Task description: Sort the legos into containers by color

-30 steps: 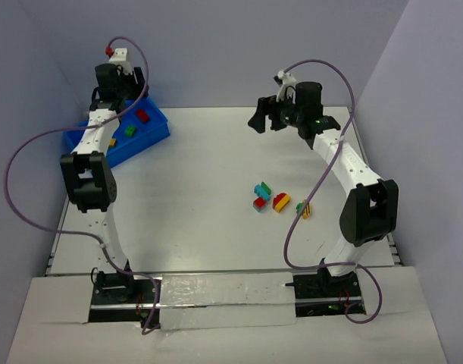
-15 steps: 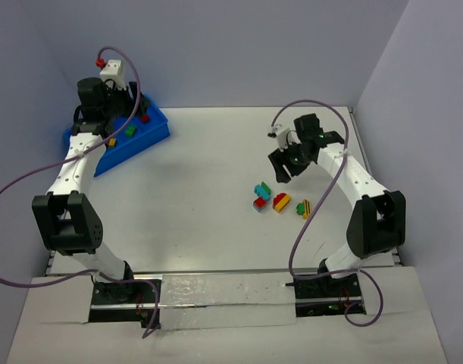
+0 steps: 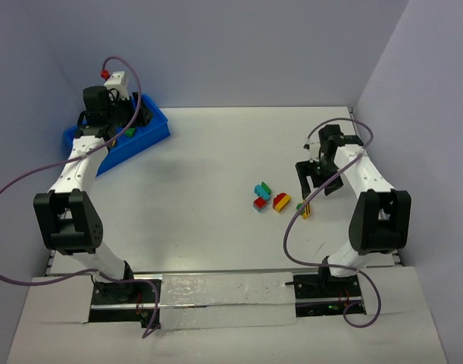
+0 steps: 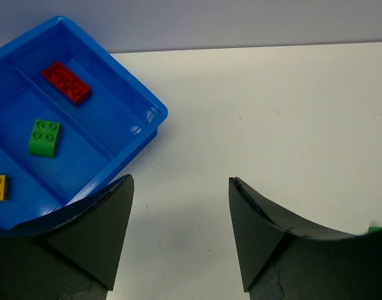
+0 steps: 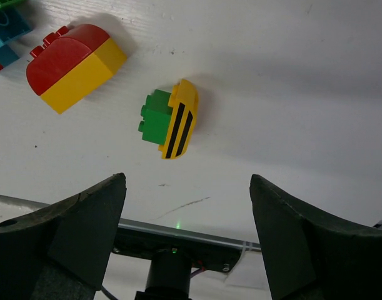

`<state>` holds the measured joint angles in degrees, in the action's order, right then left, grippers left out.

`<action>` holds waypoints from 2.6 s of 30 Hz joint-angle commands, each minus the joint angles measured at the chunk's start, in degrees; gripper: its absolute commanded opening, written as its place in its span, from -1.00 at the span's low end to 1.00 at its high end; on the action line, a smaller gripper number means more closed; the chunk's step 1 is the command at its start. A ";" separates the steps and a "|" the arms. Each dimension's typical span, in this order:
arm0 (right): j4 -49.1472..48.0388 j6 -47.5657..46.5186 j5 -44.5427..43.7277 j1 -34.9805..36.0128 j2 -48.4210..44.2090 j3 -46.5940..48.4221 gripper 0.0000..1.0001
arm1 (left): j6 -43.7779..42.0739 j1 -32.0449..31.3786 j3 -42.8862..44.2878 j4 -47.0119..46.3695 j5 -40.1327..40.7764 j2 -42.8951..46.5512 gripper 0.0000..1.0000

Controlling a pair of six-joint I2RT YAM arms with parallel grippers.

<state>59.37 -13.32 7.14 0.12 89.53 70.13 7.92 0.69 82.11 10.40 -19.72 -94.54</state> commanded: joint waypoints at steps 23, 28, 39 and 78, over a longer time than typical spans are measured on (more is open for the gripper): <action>-1.25 17.34 -3.05 3.39 12.33 -0.46 0.73 | -0.19 -0.16 -1.07 2.25 4.25 3.75 0.51; -2.13 17.96 -4.41 3.57 14.85 -1.08 0.54 | -0.52 -0.18 -0.05 3.35 4.25 3.07 0.52; -2.04 17.45 -0.97 3.57 17.17 -1.64 0.03 | -1.21 -0.20 0.37 4.79 3.88 2.54 0.54; -36.45 75.72 34.56 13.11 21.08 42.95 -1.00 | 17.39 -26.84 6.77 -25.61 -3.83 -7.20 0.40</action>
<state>27.51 59.47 39.58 12.20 113.82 112.81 23.47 -26.41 84.20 -13.47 -26.50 -100.15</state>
